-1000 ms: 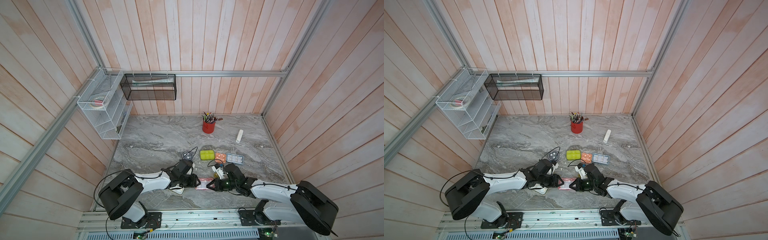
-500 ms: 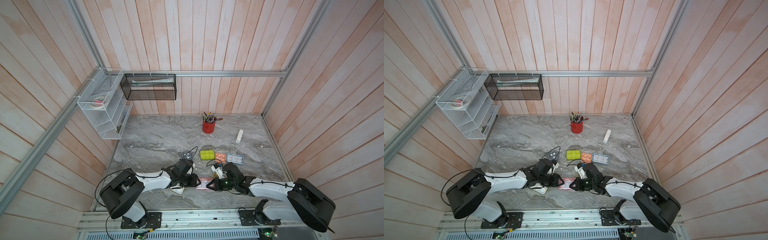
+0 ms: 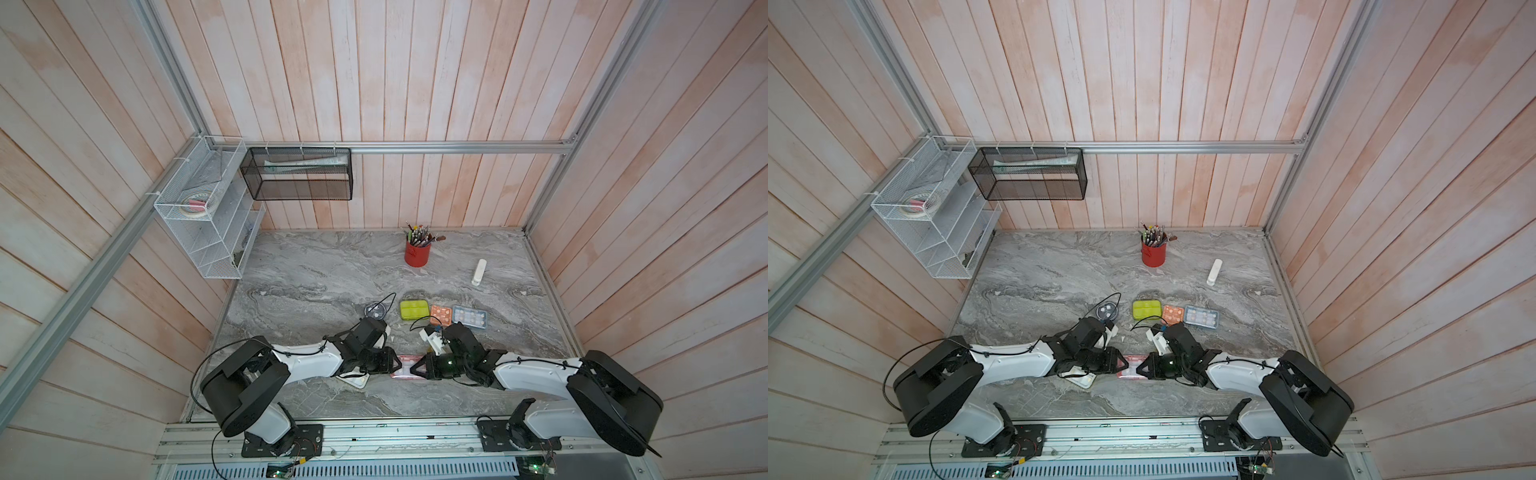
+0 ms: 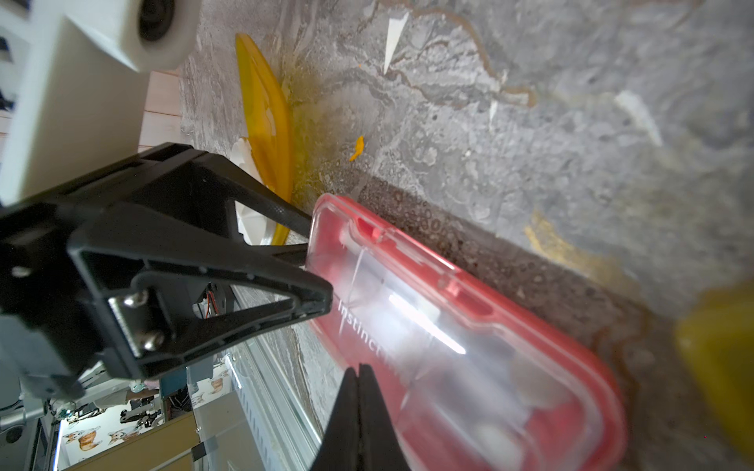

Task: Close pillboxes
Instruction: Close the lid on the pillbox.

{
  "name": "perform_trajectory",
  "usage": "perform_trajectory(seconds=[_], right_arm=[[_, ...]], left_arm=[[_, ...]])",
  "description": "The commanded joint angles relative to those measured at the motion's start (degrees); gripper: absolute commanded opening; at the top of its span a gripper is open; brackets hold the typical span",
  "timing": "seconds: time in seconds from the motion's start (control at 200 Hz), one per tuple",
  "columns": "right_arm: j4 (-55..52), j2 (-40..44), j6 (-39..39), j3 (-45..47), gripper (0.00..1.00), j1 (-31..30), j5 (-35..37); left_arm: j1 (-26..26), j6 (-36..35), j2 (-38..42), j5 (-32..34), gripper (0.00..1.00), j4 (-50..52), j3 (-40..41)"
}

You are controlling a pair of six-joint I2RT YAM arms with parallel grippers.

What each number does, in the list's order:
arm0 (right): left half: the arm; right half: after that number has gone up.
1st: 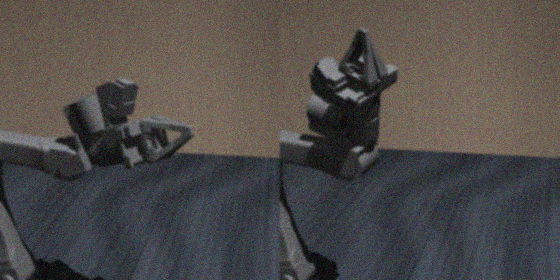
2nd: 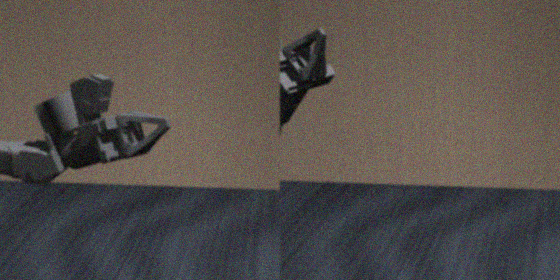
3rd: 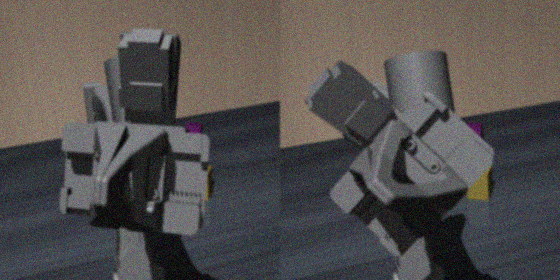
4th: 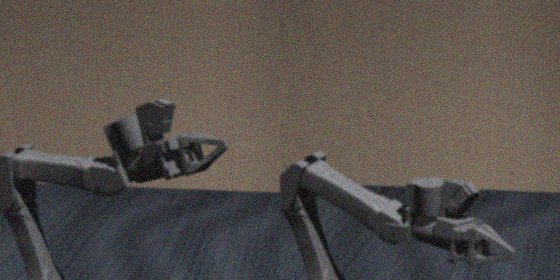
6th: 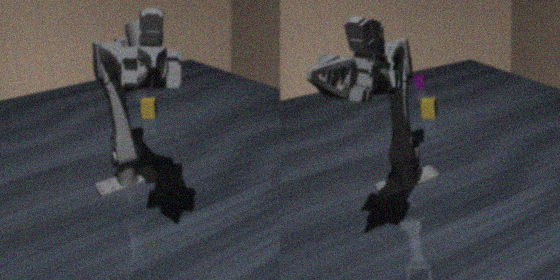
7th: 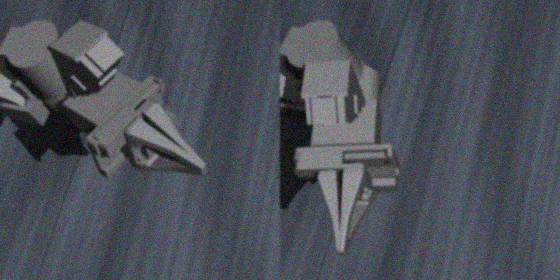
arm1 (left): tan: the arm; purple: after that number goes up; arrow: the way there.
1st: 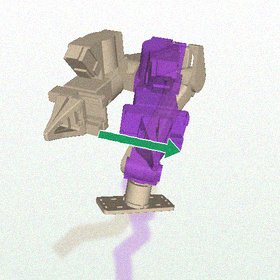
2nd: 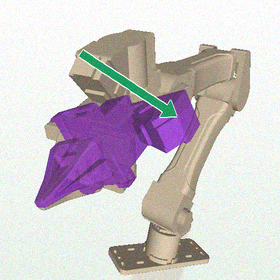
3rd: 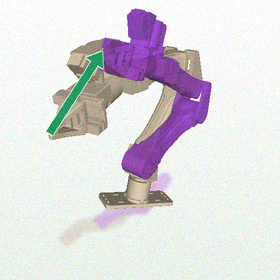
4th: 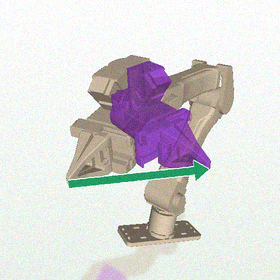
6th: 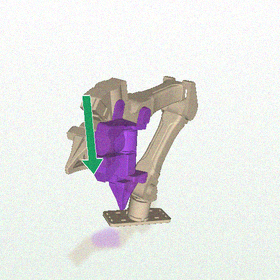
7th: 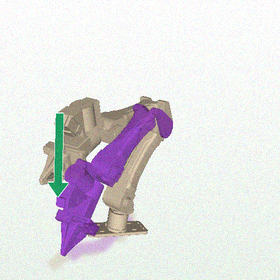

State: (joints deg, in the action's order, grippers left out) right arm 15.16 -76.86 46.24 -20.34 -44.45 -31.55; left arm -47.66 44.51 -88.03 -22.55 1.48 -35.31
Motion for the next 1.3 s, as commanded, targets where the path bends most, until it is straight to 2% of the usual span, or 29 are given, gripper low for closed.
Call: perform_trajectory(seconds=[0.0,0.445,0.62,0.76,0.94,1.11,1.295], right_arm=[[-2.69,-1.78,-1.02,-0.13,0.06,-0.23,1.85],[-4.81,0.65,-2.02,-1.46,0.06,-0.38,2.12],[-7.07,8.36,-5.9,-5.15,0.07,-0.46,2.73],[-8.82,15.5,-7.04,-5.94,0.07,-0.38,7.52],[-14.1,19.34,-5.97,-3.84,0.2,0.53,14.91],[-16.13,21.47,-3.4,-0.74,0.32,1.6,17.61],[-18.29,23.72,-2.46,-0.39,0.4,3.2,19.04]], left_arm=[[-0.06,-1.18,-2.05,0.22,0.41,1.43,0.6],[-0.07,-1.18,-1.49,0.83,0.42,2.17,0.51],[0.11,-1.34,-0.41,1.52,0.42,2.8,0.14],[0.37,-1.43,0.15,1.53,0.42,3.14,0.05],[0.36,-1.45,0.84,1.43,0.42,2.92,0.33],[0.33,-1.1,0.93,0.27,0.42,1.38,0.35],[0.32,0.05,0.4,-1.62,0.42,-1.35,0.22]])
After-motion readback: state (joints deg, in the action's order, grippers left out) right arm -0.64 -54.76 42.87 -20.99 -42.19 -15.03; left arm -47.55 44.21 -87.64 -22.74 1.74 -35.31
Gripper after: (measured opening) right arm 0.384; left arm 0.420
